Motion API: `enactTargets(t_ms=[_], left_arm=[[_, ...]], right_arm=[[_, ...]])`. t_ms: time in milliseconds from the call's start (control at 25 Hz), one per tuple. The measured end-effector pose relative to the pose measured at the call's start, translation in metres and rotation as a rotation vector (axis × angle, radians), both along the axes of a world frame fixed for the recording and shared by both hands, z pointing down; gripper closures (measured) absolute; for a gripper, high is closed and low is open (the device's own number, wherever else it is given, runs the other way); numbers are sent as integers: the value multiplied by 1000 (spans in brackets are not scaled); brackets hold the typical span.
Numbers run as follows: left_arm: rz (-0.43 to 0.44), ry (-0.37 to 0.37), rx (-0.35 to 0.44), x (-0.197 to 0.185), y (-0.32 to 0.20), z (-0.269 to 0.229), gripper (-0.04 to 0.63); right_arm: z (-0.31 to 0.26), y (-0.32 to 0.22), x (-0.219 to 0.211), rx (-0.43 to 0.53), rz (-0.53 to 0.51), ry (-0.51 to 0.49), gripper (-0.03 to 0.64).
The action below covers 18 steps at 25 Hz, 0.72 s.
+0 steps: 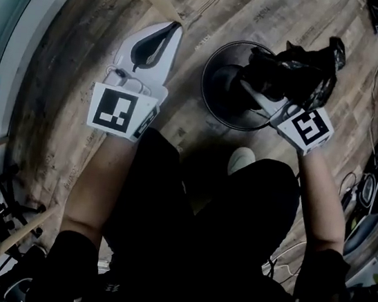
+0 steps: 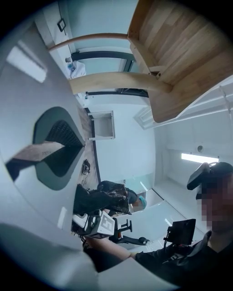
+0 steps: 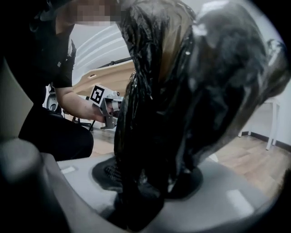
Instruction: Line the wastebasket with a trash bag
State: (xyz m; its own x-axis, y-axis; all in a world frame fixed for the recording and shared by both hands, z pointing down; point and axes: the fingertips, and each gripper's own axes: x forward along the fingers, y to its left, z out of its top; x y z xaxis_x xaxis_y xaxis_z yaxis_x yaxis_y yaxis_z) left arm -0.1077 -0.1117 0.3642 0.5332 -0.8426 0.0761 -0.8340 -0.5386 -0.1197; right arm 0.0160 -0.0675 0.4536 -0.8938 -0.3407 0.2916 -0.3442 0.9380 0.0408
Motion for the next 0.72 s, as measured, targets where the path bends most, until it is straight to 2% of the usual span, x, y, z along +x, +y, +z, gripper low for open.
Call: enactTargets(t_ms=[80, 200, 360, 480, 640, 720], left_arm=[[10, -1, -1, 0, 2, 0, 592], [17, 4, -1, -4, 3, 0, 592], [23, 17, -7, -2, 3, 2, 592], [48, 20, -10, 6, 6, 6, 591], [56, 30, -14, 10, 3, 7, 591], [57, 35, -22, 12, 2, 9, 592]], right_arm=[[4, 4, -3, -8, -28, 3, 354], [3, 10, -5, -23, -63, -8, 276], [1, 17, 1, -47, -96, -18, 239], [5, 21, 4, -58, -108, 9, 207], [19, 16, 8, -104, -79, 70, 142], [25, 9, 13, -123, -43, 83, 134]])
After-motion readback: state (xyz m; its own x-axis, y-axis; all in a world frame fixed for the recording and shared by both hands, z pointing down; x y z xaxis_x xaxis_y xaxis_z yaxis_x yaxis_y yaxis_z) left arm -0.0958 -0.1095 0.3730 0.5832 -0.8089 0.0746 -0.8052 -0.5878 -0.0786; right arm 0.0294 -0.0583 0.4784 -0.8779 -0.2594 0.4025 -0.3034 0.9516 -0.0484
